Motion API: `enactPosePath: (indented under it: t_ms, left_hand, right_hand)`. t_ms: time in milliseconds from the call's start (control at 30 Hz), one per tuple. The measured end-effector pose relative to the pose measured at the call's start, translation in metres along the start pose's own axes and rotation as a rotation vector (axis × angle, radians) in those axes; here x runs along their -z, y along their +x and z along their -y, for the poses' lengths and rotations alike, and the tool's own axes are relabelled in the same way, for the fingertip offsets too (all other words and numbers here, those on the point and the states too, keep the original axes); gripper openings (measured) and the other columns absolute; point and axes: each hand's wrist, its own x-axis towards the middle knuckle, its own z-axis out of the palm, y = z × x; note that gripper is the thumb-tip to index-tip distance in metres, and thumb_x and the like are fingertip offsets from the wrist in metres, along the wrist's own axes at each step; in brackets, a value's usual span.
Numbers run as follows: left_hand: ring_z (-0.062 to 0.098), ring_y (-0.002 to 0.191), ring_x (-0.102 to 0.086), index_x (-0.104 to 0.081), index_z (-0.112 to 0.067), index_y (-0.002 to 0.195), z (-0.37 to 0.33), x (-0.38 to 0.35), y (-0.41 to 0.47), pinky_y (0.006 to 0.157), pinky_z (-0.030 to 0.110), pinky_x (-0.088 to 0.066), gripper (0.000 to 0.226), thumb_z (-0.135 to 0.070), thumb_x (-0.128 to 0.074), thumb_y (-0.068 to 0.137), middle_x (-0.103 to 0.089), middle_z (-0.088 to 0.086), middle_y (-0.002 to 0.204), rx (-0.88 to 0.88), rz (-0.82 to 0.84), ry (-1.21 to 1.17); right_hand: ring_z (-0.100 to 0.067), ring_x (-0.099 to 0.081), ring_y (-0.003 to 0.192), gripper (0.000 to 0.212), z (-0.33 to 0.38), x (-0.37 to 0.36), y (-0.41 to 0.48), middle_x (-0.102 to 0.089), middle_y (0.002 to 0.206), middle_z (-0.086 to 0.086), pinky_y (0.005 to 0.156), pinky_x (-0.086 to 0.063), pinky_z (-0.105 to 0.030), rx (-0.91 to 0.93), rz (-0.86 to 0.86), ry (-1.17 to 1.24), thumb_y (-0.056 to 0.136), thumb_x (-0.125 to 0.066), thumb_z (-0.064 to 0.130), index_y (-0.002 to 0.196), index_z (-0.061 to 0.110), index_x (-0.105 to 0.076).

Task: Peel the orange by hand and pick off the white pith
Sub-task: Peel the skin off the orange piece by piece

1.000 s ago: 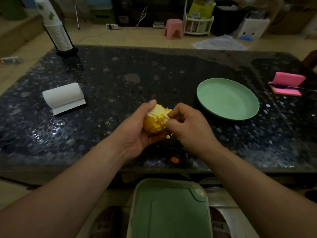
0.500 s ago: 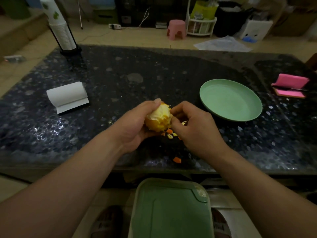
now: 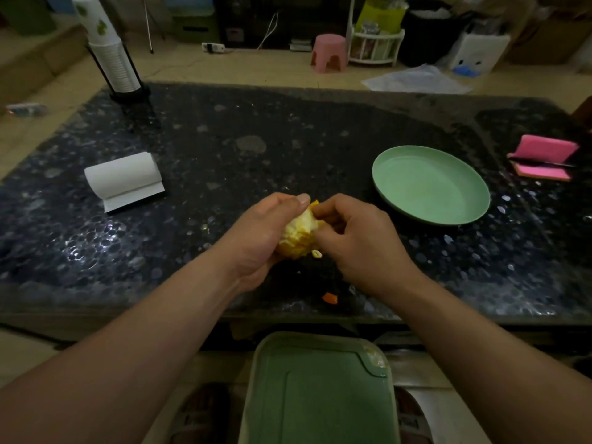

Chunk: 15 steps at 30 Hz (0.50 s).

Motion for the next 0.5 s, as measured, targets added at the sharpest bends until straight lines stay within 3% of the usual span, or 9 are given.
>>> enactPosePath:
  t_ms: [100,167,267,433,500]
  left_hand:
    - [0.025,0.095,-0.065,-0.065,-0.013,0.118,0.0003,0.0018,0.0005,0.088,0.045,-0.053,0.026,-0.033,-0.065,0.102,-0.069,0.01,0.102,-0.006,-0.002,-0.009]
    - [0.023,0.092,-0.066,-0.067,-0.014,0.113,0.0,0.0025,0.0015,0.084,0.042,-0.054,0.021,-0.032,-0.066,0.102,-0.071,0.008,0.098,-0.019,-0.008,-0.008]
    - [0.021,0.087,-0.066,-0.07,-0.014,0.107,0.0016,0.0025,0.0031,0.077,0.039,-0.054,0.017,-0.03,-0.068,0.1,-0.071,0.007,0.096,-0.062,-0.02,0.036]
    - [0.019,0.086,-0.067,-0.072,-0.019,0.103,0.0062,0.0039,0.0027,0.076,0.039,-0.053,0.023,-0.039,-0.075,0.091,-0.073,0.005,0.094,-0.093,-0.008,0.095]
    - [0.019,0.088,-0.068,-0.072,-0.018,0.107,0.0055,0.0052,0.0022,0.077,0.038,-0.054,0.021,-0.036,-0.074,0.096,-0.073,0.005,0.096,-0.089,0.003,0.077]
  right_hand:
    - [0.001,-0.071,0.083,0.018,0.0001,0.0002,-0.0004,-0.076,0.091,0.015,0.073,-0.06,-0.024,-0.018,0.039,0.025,0.096,-0.071,0.023,0.112,0.03,-0.074]
    - [-0.003,-0.072,0.082,0.019,-0.0006,0.0017,0.0017,-0.077,0.09,0.012,0.076,-0.062,-0.034,-0.043,0.095,-0.009,0.098,-0.069,0.029,0.115,0.03,-0.075]
    - [-0.012,-0.073,0.073,0.015,-0.0005,0.0018,0.0042,-0.075,0.08,0.004,0.075,-0.062,-0.046,-0.087,0.16,-0.046,0.099,-0.062,0.029,0.105,0.027,-0.076]
    - [-0.008,-0.073,0.067,0.013,0.0019,0.0008,0.0002,-0.076,0.075,0.005,0.066,-0.059,-0.031,-0.095,0.151,-0.009,0.098,-0.064,0.017,0.101,0.026,-0.074]
    - [-0.009,-0.075,0.068,0.016,0.0017,0.0015,0.0001,-0.076,0.076,0.004,0.07,-0.061,-0.034,-0.119,0.164,0.027,0.098,-0.063,0.017,0.102,0.027,-0.074]
